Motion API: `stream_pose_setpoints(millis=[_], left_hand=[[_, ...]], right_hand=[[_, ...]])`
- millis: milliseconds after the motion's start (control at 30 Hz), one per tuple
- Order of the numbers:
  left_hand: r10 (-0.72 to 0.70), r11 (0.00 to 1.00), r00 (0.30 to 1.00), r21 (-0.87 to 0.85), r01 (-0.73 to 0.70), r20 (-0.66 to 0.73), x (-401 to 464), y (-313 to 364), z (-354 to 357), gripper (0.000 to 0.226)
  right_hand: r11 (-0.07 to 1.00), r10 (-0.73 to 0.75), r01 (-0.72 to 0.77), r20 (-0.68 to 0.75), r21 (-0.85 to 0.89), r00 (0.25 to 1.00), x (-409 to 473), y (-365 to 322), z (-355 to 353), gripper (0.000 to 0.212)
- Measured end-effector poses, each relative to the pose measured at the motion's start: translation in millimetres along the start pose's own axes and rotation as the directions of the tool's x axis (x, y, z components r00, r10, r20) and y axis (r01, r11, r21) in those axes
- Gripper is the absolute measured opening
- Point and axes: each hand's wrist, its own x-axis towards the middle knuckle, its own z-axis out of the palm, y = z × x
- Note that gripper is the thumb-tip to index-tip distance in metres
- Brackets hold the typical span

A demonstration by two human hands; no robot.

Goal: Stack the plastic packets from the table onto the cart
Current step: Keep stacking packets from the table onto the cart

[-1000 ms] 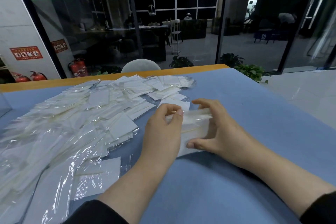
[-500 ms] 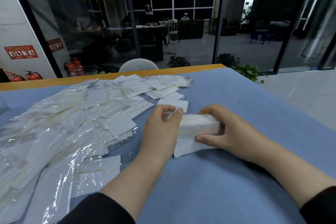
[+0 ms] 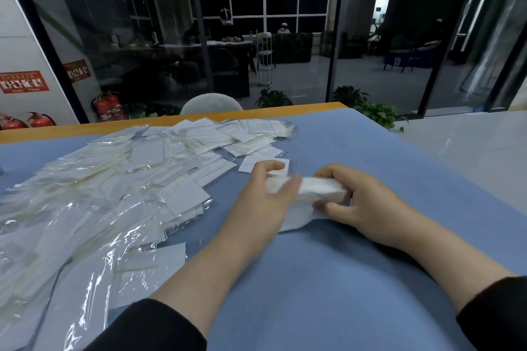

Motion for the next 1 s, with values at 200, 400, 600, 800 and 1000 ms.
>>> stream_pose_setpoints(millis=[200,400,600,800,1000], left_hand=[[0.167,0.977,0.974,0.109,-0.185,0.155,-6.6,8.7,-10.8,0.066],[0.266,0.955,0.925,0.054,-0.291,0.272,-23.2,55.8,43.1,0.052],[0.398,0.914,0.792,-0.125,-0.386,0.463,-54.4,119.1,177.2,0.041],[0.479,0.873,0.600,-0.277,-0.401,0.641,-113.3,182.1,331.3,0.042],[0.495,0.855,0.498,-0.297,-0.426,0.711,-130.7,239.5,425.8,0.047]], right_hand=[[1.000,-0.023,0.023,-0.068,-0.006,0.997,-26.2,-17.0,-29.7,0.025],[0.995,0.064,-0.075,-0.151,-0.071,0.987,-91.9,-31.7,-85.5,0.026],[0.913,0.240,-0.329,-0.332,-0.243,0.912,-221.8,-22.5,-186.0,0.033],[0.751,0.412,-0.590,-0.486,-0.297,0.770,-376.4,-11.8,-287.3,0.040],[0.643,0.455,-0.693,-0.565,-0.326,0.688,-437.0,5.6,-361.9,0.030]])
